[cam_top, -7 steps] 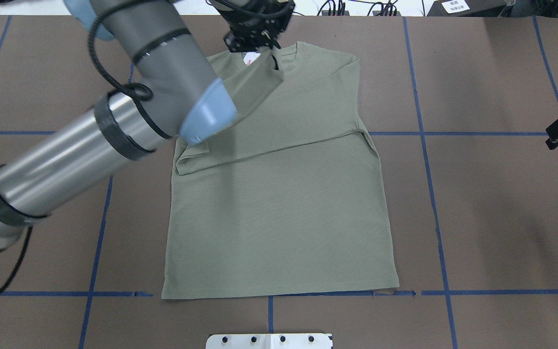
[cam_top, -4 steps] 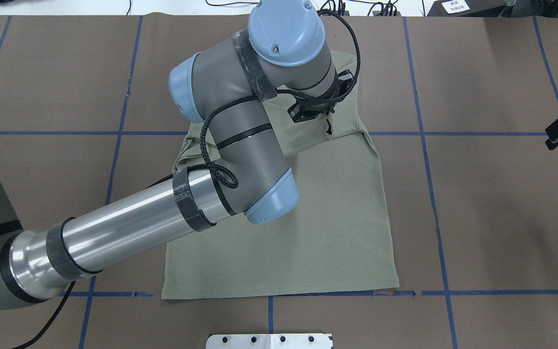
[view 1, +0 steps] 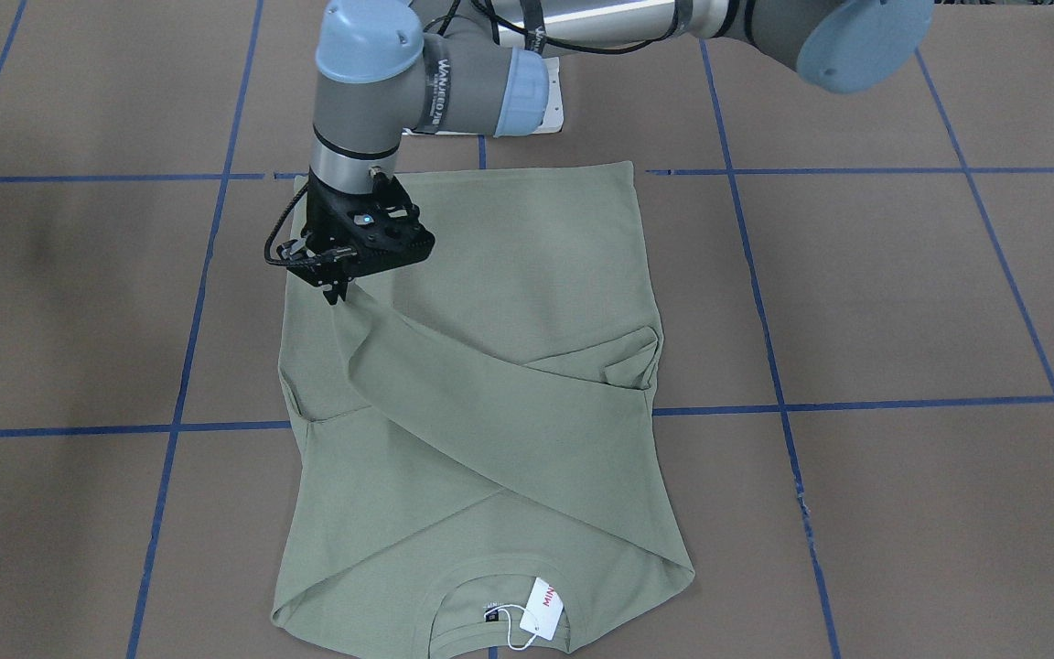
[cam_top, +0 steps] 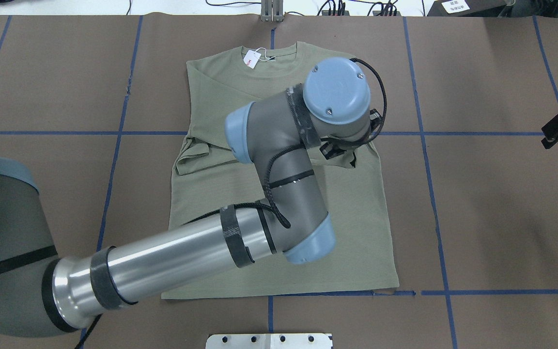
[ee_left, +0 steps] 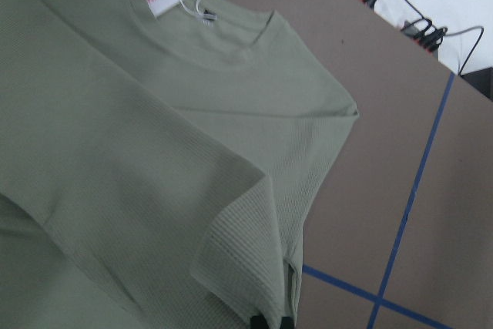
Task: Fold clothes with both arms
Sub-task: 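Release the sleeve and move both grippers to the shirt hem corners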
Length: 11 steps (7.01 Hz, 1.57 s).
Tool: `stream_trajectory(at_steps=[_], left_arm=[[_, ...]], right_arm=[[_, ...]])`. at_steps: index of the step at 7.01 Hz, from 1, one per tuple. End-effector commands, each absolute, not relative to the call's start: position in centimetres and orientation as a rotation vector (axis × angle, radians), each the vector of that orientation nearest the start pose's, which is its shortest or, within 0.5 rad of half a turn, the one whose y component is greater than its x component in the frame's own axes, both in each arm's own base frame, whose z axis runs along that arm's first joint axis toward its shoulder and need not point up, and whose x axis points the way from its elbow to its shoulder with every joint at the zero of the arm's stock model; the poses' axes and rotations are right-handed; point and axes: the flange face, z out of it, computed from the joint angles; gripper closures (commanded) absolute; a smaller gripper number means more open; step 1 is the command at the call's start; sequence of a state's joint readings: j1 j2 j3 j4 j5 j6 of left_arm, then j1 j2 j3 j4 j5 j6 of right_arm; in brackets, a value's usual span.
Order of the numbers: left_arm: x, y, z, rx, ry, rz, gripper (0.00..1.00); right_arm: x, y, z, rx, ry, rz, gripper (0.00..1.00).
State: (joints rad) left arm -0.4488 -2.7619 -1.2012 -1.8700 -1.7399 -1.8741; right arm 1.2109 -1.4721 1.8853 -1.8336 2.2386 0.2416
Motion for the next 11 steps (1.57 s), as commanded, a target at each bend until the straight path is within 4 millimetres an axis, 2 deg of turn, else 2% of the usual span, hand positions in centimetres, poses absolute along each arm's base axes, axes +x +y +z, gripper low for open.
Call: stream_trajectory(at_steps=[1,2,3,5,6,8,9,10,11], left_arm=[[70.0,-40.2,-2.8,-0.075,1.211,-0.545,0.00],[70.1,-40.5,-0.6,-0.045,1.188,-0.530,0.00],[68.9,-40.8,2.3,-0.021,1.177,-0.517,0.00],[62.5,-40.2,5.4,0.049,1.146,-0.436,0.00],[58.0,-39.2,7.4,0.093,1.102,-0.378,0.00],[48.6,-35.6,14.7,0.121,1.062,-0.253,0.00],[46.0,-34.8,17.1,0.143,1.021,-0.198,0.00],[44.3,-34.1,21.0,0.138,0.972,-0.177,0.00],[42.8,-33.4,24.2,0.138,0.929,-0.158,0.00]], right_arm=[[-11.8,-50.9,49.5,-0.038,-0.721,-0.176,0.00],[-11.9,-51.0,49.6,-0.034,-0.725,-0.180,0.00],[-11.9,-51.0,49.6,-0.036,-0.731,-0.180,0.00],[-12.5,-50.9,48.3,-0.003,-0.777,-0.203,0.00],[-13.5,-50.7,47.6,0.004,-0.789,-0.164,0.00],[-19.2,-49.1,45.9,0.047,-0.838,-0.073,0.00],[-21.3,-47.3,45.9,0.038,-0.860,-0.043,0.00],[-23.1,-45.0,45.1,0.033,-0.853,-0.018,0.00],[-25.2,-42.1,43.3,0.013,-0.851,0.016,0.00]])
